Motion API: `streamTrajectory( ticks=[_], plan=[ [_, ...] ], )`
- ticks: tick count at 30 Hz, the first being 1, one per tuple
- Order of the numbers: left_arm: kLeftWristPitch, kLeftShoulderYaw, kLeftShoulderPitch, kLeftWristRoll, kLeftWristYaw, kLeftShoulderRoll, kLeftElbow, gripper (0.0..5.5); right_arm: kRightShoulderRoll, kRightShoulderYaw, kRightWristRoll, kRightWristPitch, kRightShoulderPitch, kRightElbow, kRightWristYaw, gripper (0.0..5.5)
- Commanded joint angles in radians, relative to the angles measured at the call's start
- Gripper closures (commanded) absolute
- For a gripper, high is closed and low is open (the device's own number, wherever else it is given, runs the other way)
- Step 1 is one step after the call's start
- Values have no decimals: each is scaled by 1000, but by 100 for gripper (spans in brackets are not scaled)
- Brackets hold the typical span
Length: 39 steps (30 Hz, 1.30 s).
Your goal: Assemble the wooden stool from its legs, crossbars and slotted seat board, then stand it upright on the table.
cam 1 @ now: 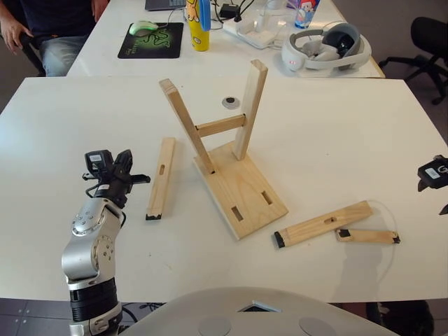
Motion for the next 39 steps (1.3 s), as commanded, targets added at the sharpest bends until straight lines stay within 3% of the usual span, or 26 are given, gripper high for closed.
streamTrajectory(
  ticks=[1, 7, 10, 15, 20, 28, 37, 39],
  plan=[
    [-9, 1, 8, -3, 15, -8, -26, 550, -55, 15, 144, 74, 60, -139, -1, 200],
    [-9, -3, -14, -8, 13, -1, -12, 550, -152, -36, 168, 100, 270, -299, -1, 200],
    [-6, -2, -32, -10, 9, 9, -4, 550, -164, -129, 183, 134, 393, -372, -1, 200],
    [-2, -5, -37, -13, 7, 13, -8, 550, -77, -377, 166, 187, 560, -392, -71, 200],
    [0, -8, -30, -14, 7, 14, -14, 550, -44, -546, 95, 234, 684, -458, -73, 200],
    [6, -11, -32, -18, 2, 17, -21, 550, 186, -690, -127, 218, 822, -371, -259, 200],
    [20, -17, -37, -25, -10, 36, -30, 550, 212, -765, -243, 251, 884, -422, -204, 200],
    [21, -20, -40, -25, -9, 36, -31, 550, 218, -786, -255, 257, 892, -426, -216, 229]
  ],
)
